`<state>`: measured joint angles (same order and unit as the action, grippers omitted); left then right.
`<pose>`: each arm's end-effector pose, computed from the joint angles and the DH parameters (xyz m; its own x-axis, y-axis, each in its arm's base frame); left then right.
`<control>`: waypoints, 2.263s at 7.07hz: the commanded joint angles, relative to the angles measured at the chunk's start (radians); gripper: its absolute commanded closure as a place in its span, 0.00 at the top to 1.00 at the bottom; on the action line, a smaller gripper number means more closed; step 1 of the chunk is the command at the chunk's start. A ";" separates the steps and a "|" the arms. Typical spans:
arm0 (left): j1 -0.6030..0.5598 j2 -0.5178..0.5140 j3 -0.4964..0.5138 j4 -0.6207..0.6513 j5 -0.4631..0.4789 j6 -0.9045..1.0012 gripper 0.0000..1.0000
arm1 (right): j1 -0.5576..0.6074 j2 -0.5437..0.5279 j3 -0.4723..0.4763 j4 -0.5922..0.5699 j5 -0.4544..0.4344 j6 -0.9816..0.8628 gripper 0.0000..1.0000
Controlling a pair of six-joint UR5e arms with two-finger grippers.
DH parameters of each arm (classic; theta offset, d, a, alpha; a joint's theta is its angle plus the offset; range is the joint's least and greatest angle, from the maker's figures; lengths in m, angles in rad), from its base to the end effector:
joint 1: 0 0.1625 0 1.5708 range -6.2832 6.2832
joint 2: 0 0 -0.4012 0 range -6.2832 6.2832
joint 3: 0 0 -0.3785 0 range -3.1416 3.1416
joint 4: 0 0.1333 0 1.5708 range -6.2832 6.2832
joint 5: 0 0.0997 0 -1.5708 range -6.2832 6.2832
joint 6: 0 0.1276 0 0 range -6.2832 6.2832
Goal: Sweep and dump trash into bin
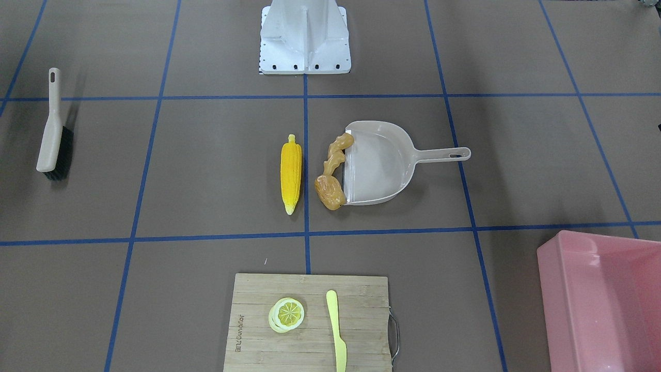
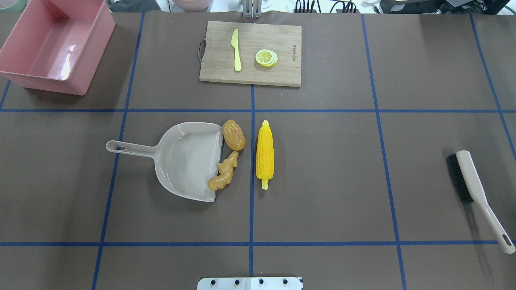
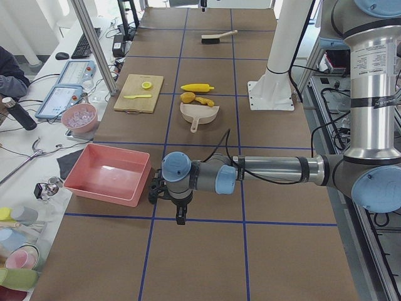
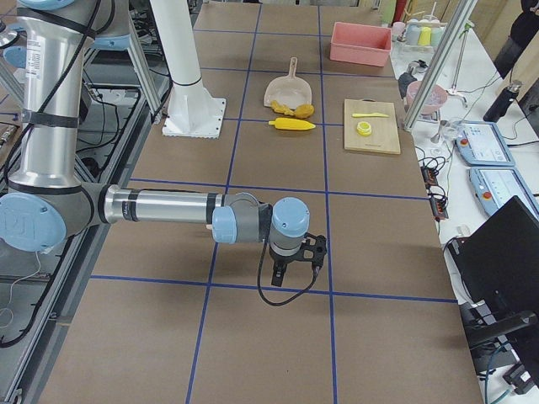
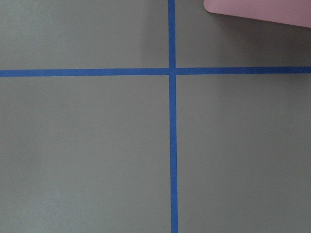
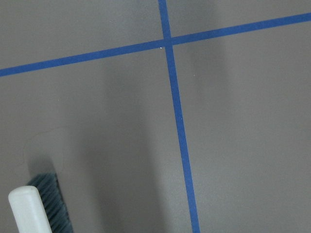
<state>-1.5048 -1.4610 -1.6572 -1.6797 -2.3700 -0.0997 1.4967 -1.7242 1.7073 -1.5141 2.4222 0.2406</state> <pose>-0.0126 -0.4432 0.6503 0.6948 0.0076 -0.7191 0.0035 0.9999 0.0139 0.0061 -0.4217 0.6454 0.6537 0.1611 0.7394 -0.0842 0.9865 -0.1405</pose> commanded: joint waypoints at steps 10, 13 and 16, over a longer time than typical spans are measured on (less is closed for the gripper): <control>-0.011 0.004 -0.038 0.053 -0.005 0.000 1.00 | -0.001 0.011 0.003 0.002 0.000 -0.001 1.00; -0.015 0.021 -0.055 0.068 -0.005 0.000 1.00 | 0.000 0.009 0.003 0.002 0.004 0.000 1.00; -0.012 0.018 -0.044 0.060 0.003 0.000 1.00 | -0.004 0.037 -0.012 0.000 -0.006 0.000 1.00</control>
<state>-1.5190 -1.4384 -1.7042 -1.6183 -2.3704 -0.1004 1.4933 -1.7016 1.7043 -1.5142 2.4150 0.2409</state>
